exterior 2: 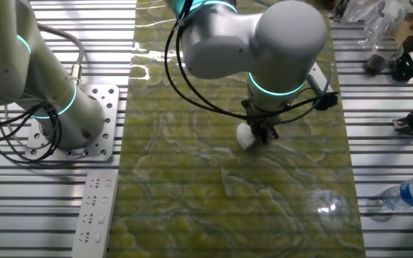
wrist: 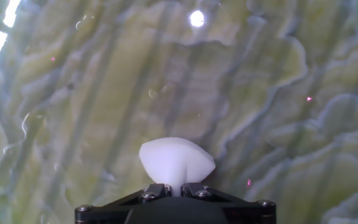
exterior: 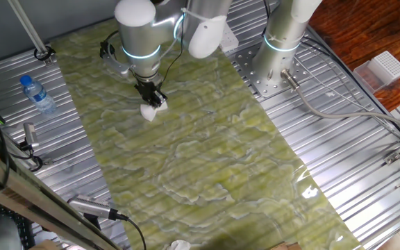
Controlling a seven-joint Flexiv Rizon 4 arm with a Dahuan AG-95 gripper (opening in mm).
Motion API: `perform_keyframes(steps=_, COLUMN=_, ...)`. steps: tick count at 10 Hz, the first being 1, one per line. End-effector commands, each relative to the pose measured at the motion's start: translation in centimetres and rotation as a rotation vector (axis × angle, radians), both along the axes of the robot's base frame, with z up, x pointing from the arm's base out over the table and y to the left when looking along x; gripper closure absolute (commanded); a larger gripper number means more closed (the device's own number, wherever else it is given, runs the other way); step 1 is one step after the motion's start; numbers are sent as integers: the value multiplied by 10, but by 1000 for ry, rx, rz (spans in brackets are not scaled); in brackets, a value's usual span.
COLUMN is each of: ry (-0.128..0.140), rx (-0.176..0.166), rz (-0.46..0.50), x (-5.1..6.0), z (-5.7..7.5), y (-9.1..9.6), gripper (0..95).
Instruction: Clean the tabletop with a sponge
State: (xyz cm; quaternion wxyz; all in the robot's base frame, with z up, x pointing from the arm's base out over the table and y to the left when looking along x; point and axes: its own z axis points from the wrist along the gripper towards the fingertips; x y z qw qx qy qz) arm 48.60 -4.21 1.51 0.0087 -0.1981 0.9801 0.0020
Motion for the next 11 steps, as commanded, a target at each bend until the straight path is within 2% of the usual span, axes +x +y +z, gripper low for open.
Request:
perform_keyframes(steps=1, ry=-7, rx=-10, rz=31, x=-5, z=-5, y=-15, gripper=950)
perform_keyframes(steps=3, ry=-6, rx=-7, rz=46, x=-11, z=-4, y=-25, gripper=950)
perform_keyframes(steps=6, ry=-3, rx=-24, rz=54, x=-12, z=-2, y=-28, gripper=950)
perform_keyframes(steps=11, ry=-2, rx=3, rz=37, x=-14, z=0, y=-27, gripper=950)
